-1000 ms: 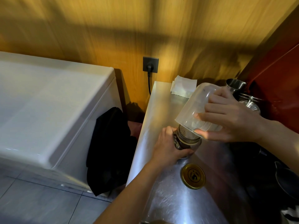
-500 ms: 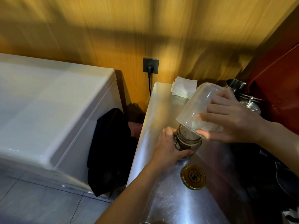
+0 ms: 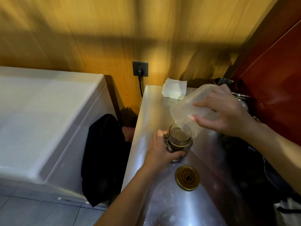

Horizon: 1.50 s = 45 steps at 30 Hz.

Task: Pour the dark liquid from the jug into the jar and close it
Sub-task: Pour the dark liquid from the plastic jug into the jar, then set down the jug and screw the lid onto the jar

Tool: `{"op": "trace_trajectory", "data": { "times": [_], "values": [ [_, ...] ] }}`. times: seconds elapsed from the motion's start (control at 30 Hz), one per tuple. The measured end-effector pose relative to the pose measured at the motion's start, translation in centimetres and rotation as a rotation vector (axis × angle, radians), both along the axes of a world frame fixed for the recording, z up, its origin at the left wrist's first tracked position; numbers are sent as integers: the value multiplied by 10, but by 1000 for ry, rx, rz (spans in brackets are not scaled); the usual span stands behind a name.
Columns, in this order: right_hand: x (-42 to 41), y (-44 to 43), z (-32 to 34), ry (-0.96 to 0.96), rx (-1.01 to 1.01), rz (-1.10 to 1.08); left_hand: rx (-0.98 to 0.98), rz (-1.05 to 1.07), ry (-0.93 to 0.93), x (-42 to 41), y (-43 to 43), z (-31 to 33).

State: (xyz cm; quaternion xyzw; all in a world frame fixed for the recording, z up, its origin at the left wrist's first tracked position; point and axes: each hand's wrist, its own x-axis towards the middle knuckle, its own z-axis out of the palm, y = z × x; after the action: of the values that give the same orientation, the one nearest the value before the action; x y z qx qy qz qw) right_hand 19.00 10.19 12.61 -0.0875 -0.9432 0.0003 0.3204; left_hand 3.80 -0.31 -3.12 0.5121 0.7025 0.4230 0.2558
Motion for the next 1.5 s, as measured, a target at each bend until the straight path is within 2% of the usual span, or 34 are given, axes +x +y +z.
{"op": "trace_trajectory", "data": {
  "times": [0.13,0.23,0.4,0.6,0.93,1.27,1.4,1.5],
  "values": [
    [5,-1,-11,215,-275,-206,2,-16,-2,0,-1,-3],
    [9,-2,-23,432,-560,-369,4,-36,-36,-3,-2,0],
    [17,-3,-51,837,-1019,-487,-23,-80,-100,-9,-3,6],
    [27,-5,-100,1065,-1181,-711,-34,-91,-137,-8,-4,11],
    [48,-21,-154,950,-1209,-813,-54,-94,-148,-10,-4,8],
    [57,-35,-167,779,-1239,-799,-49,-78,-160,-8,-4,7],
    [61,-43,-170,607,-1239,-891,-32,-73,-172,-8,-4,7],
    [66,-55,-172,590,-1243,-934,-27,-73,-180,-7,-4,5]
  ]
}}
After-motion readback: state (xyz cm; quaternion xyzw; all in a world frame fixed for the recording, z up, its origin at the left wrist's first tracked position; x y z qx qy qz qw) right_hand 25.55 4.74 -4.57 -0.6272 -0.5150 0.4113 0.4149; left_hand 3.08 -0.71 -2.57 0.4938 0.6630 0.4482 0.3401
